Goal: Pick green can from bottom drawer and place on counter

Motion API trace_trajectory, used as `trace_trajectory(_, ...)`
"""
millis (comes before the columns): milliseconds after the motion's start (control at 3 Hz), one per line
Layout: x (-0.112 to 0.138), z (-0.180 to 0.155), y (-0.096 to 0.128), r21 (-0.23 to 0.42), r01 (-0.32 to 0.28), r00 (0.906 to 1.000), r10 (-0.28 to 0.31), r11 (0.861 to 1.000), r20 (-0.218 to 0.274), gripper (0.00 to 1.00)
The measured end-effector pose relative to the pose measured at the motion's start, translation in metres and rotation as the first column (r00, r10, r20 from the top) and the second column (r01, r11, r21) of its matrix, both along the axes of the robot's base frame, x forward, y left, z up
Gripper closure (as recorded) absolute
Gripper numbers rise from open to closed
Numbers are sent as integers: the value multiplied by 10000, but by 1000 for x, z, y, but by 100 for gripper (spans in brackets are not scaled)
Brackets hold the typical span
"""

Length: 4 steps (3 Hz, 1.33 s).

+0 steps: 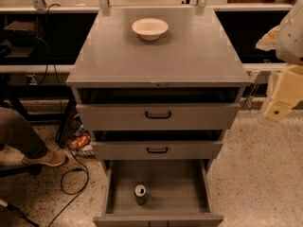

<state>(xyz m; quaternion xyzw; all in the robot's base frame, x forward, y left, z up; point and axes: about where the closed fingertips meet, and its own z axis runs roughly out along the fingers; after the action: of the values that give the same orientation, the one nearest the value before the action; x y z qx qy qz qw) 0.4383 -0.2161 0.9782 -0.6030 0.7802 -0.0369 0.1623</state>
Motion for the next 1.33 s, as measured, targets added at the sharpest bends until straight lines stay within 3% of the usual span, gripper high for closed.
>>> trace_trajectory(333, 0, 0, 0, 0, 0, 10000, 0, 10000, 2, 0)
trace_trajectory(667, 1, -27, 8, 309, 193, 9992, -182, 9993, -365, 0)
trace_trajectory(1000, -7, -79, 29, 1315, 626, 9934, -491, 9893, -1033, 0)
trace_trajectory(1333, -22, -147, 70, 2924, 1053, 9816, -523, 9505, -1836, 0)
